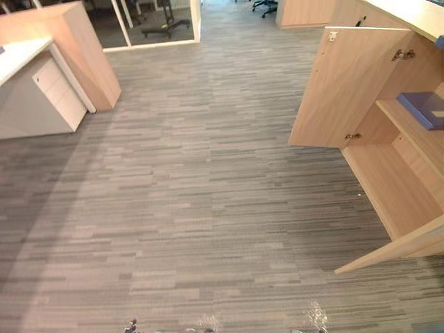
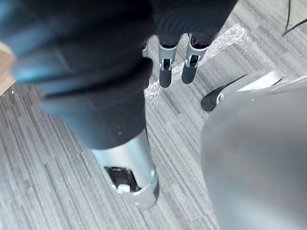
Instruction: Walk over to the cabinet, pick up the folder, carry it to the office cabinet, place the folder inside the office cabinet, then close the office cabinet door
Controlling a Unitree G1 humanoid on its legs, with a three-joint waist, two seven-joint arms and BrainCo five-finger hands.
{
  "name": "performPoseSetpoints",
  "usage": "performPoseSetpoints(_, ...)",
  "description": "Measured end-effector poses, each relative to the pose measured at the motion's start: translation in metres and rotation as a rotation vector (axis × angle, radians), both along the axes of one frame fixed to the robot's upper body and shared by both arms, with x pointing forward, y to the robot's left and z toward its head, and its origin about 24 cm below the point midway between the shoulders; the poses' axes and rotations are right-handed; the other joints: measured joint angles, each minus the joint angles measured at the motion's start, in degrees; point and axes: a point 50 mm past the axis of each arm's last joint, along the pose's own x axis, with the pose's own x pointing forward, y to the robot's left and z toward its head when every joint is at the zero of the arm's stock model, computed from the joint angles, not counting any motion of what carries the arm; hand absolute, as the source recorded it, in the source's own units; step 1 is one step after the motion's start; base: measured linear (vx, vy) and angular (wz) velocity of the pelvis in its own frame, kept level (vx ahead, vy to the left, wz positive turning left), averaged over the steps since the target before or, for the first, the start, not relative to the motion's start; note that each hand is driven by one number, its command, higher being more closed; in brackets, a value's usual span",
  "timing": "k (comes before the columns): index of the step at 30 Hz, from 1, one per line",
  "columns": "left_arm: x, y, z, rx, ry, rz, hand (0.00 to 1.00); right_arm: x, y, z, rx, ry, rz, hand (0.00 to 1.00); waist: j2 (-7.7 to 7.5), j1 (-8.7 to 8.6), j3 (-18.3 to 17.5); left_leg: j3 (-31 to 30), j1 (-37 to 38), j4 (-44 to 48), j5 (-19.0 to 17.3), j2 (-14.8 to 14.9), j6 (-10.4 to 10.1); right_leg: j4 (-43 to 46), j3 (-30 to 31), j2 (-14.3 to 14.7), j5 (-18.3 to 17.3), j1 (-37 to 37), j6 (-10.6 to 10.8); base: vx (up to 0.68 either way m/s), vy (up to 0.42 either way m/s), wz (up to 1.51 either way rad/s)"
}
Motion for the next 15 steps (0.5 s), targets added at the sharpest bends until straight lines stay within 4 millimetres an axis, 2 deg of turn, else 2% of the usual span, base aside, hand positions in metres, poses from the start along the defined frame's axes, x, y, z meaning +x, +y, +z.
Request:
performPoseSetpoints(1, 0.002, 0.000, 0.000, -0.003, -0.008, 0.000, 0.00, 0.003, -0.001, 0.001, -0.003, -0.008, 0.001, 0.00, -0.14, -0.08, 0.14, -0.23, 1.28, -0.46, 0.41, -0.69, 0.32, 6.48, 0.35, -0.66, 0.54, -2.62, -0.89, 0.16, 0.123, -0.18)
performPoseSetpoints(2, 0.005, -0.002, 0.001, -0.010, -0.019, -0.003, 0.00, 0.007, -0.003, 0.003, -0.014, -0.026, 0.005, 0.00, -0.05, -0.30, 0.55, -0.94, 3.56, -1.06, 0.54, -1.44, 0.54, 16.14, 0.46, -1.46, 1.84, -6.64, -4.78, 0.15, 0.102, -0.01)
performPoseSetpoints(3, 0.007, -0.001, 0.001, -0.011, -0.029, -0.009, 0.00, 0.016, -0.001, 0.005, -0.017, -0.056, 0.018, 0.00, -0.77, -0.77, 1.12, -1.22, 6.40, -2.28, 0.54, -2.69, 0.53, 25.90, -0.32, -3.48, 0.34, -10.99, -7.50, 0.15, 0.083, 0.10)
performPoseSetpoints(5, 0.011, -0.004, 0.002, -0.018, -0.039, -0.032, 0.00, 0.030, 0.002, 0.008, -0.021, -0.103, 0.022, 0.00, -0.47, -1.63, 2.03, -0.81, 9.74, -4.86, 0.38, -3.05, 0.27, 30.97, -4.97, -4.40, -1.83, -15.27, -6.86, 0.15, 0.020, 0.21)
performPoseSetpoints(6, 0.017, -0.005, 0.003, -0.019, -0.054, -0.046, 0.00, 0.038, 0.009, 0.009, -0.006, -0.134, 0.029, 0.00, -0.87, -1.88, 2.99, -0.95, 12.13, -6.94, 0.17, -2.58, -0.05, 31.29, -9.29, -4.06, -4.06, -17.64, -6.22, 0.16, -0.043, 0.20)
performPoseSetpoints(7, 0.019, -0.005, 0.003, -0.019, -0.061, -0.051, 0.00, 0.046, 0.012, 0.011, -0.003, -0.159, 0.040, 0.00, -0.67, -1.85, 4.17, -1.05, 13.53, -8.41, -0.12, -1.95, -0.40, 30.48, -12.01, -3.11, -5.47, -19.03, -5.80, 0.16, -0.114, 0.16)
performPoseSetpoints(9, 0.028, -0.004, 0.005, -0.019, -0.080, -0.062, 0.00, 0.063, 0.016, 0.015, 0.001, -0.198, 0.063, 0.00, -0.55, -1.91, 7.41, -1.03, 15.98, -9.69, -1.64, 0.51, -1.78, 21.81, -16.76, 1.74, -5.64, -20.13, -5.34, 0.14, -0.206, 0.14)
performPoseSetpoints(10, 0.030, 0.000, 0.006, -0.012, -0.085, -0.067, 0.00, 0.064, 0.020, 0.014, 0.013, -0.197, 0.063, 0.00, -1.58, -1.81, 8.19, -1.03, 16.66, -10.15, -2.38, 1.11, -2.92, 13.63, -18.29, 4.10, -4.54, -19.96, -6.18, 0.10, -0.241, 0.10)
performPoseSetpoints(11, 0.029, 0.004, 0.007, -0.003, -0.084, -0.070, 0.00, 0.062, 0.023, 0.013, 0.023, -0.191, 0.062, 0.00, -2.42, -1.72, 8.24, -1.05, 16.91, -10.16, -2.75, 0.85, -3.56, 9.29, -18.32, 4.98, -2.77, -19.83, -6.21, 0.12, -0.290, 0.02)
performPoseSetpoints(12, 0.030, 0.004, 0.006, -0.003, -0.075, -0.075, 0.00, 0.060, 0.024, 0.012, 0.031, -0.184, 0.053, 0.00, -2.85, -1.82, 8.78, -1.20, 17.77, -10.21, -3.29, 1.35, -4.46, 8.29, -17.87, 6.45, 0.49, -19.16, -9.47, 0.16, -0.293, -0.29)
performPoseSetpoints(13, 0.026, 0.000, 0.002, -0.020, -0.047, -0.076, 0.00, 0.061, 0.021, 0.011, 0.027, -0.177, 0.058, 0.00, -1.34, -1.81, 7.98, -0.74, 17.41, -9.81, -3.29, 3.29, -4.56, 6.63, -18.04, 9.03, 0.23, -19.02, -9.88, 0.24, -0.346, -0.45)
performPoseSetpoints(15, 0.029, 0.000, 0.003, -0.015, -0.050, -0.092, 0.00, 0.059, 0.021, 0.011, 0.039, -0.176, 0.032, 0.00, -1.17, -2.00, 7.96, -0.19, 17.51, -8.79, -3.03, 4.93, -4.98, 6.33, -18.29, 11.08, -1.54, -18.62, -10.63, 0.24, -0.276, -0.33)
